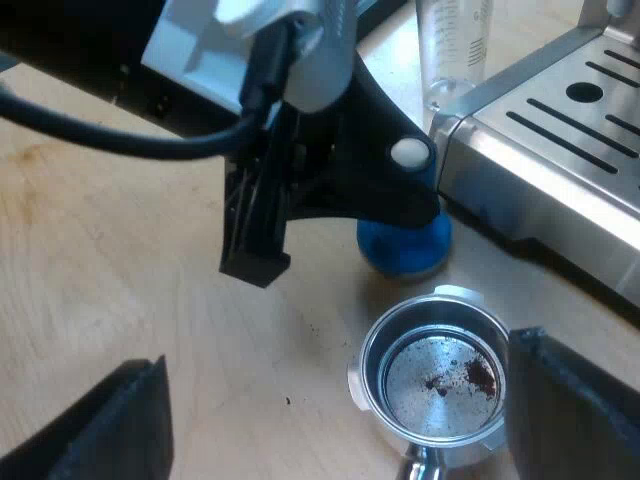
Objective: Grind coffee beans and then tamp
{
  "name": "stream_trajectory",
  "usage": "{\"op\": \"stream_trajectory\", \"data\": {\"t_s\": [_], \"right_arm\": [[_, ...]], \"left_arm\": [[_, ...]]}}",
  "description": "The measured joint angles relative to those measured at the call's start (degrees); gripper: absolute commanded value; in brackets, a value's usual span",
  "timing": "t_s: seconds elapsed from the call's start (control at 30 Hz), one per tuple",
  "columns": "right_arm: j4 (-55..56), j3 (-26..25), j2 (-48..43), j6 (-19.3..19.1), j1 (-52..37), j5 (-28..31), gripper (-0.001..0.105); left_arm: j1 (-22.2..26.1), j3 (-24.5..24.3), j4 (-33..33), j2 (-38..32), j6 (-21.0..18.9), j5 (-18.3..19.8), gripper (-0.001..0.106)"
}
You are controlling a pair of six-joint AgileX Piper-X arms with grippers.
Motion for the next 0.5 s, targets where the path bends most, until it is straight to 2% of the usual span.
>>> {"op": "stream_trajectory", "data": {"t_s": [0.3, 0.4, 0.47, 0.5], "right_arm": [[0.0, 0.0, 0.0, 0.0, 0.0, 0.0, 0.070], [0.0, 0.0, 0.0, 0.0, 0.0, 0.0, 0.070], [0.0, 0.0, 0.0, 0.0, 0.0, 0.0, 0.070], [0.0, 0.0, 0.0, 0.0, 0.0, 0.0, 0.070]], "left_arm": [[0.0, -0.1, -2.7, 3.1, -0.3, 1.5, 0.001], [0.0, -0.1, -2.7, 3.1, -0.4, 1.7, 0.012], [0.0, -0.1, -2.7, 3.1, -0.4, 1.7, 0.028], [0.0, -0.1, -2.7, 3.1, -0.4, 1.8, 0.032]]}}
